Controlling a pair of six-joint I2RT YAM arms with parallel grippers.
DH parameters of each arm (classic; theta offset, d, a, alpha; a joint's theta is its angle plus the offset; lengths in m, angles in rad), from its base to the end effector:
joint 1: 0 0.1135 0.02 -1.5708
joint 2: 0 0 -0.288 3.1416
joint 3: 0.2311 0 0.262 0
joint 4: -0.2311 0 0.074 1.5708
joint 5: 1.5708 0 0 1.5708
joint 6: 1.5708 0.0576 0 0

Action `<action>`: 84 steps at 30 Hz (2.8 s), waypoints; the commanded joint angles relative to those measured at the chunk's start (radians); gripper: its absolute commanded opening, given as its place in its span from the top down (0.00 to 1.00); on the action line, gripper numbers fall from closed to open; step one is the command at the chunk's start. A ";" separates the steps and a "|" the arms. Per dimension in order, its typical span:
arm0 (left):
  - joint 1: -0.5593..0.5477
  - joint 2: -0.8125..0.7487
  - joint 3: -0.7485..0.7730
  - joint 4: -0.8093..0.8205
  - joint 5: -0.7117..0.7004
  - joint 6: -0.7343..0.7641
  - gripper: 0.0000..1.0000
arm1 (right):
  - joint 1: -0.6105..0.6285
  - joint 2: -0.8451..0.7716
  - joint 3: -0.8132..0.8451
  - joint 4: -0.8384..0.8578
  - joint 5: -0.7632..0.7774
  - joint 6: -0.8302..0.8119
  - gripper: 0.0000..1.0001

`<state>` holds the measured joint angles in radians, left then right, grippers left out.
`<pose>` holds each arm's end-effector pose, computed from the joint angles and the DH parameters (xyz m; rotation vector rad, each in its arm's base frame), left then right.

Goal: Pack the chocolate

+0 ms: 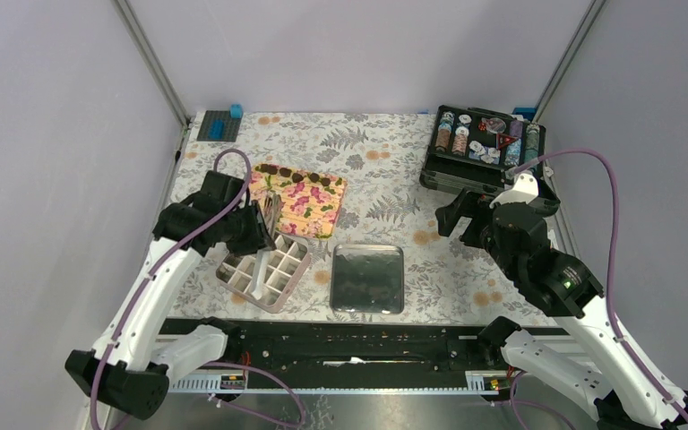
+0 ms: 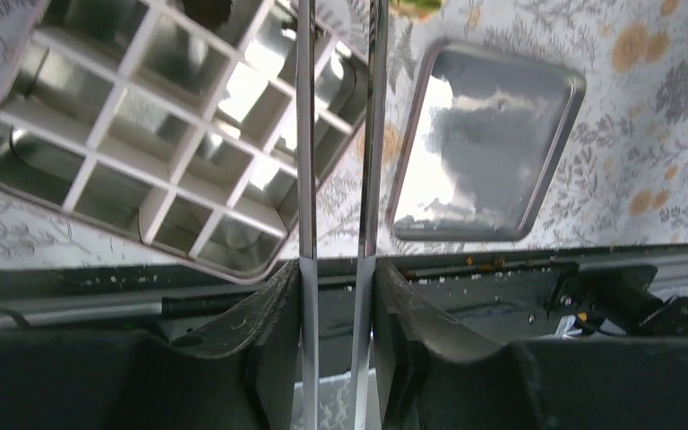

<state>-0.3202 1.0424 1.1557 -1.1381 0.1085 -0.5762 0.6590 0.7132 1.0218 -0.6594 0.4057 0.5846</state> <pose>0.1780 -0.0656 0.3385 -0.2993 2.6428 -0.4528 0.1295 0.0715 0.3929 0.2021 1.9074 0.4555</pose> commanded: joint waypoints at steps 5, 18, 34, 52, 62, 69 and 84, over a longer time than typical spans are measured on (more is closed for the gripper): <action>-0.040 -0.102 0.028 -0.175 0.036 -0.029 1.00 | -0.002 -0.004 -0.028 0.066 -0.008 0.004 0.01; -0.051 -0.121 -0.075 -0.196 0.114 0.040 1.00 | -0.001 0.002 -0.025 0.074 -0.025 0.005 0.01; -0.080 -0.092 -0.109 -0.156 0.143 0.031 1.00 | -0.001 0.013 -0.026 0.075 -0.018 0.001 0.01; -0.117 -0.053 -0.129 -0.144 0.138 0.041 1.00 | -0.002 0.003 -0.041 0.073 -0.010 -0.002 0.01; -0.144 -0.030 -0.123 -0.129 0.137 0.029 0.90 | -0.001 0.002 -0.043 0.073 -0.005 -0.001 0.01; -0.158 -0.021 -0.103 -0.130 0.122 0.015 0.84 | -0.002 0.005 -0.043 0.074 -0.005 -0.001 0.01; -0.182 -0.007 -0.060 -0.144 0.086 -0.001 0.75 | -0.002 0.003 -0.046 0.074 -0.004 -0.003 0.01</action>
<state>-0.4969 1.0317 1.0306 -1.2922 0.2127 -0.5613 0.6590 0.7219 0.9768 -0.6155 0.3981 0.5846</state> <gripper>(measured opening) 0.326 0.990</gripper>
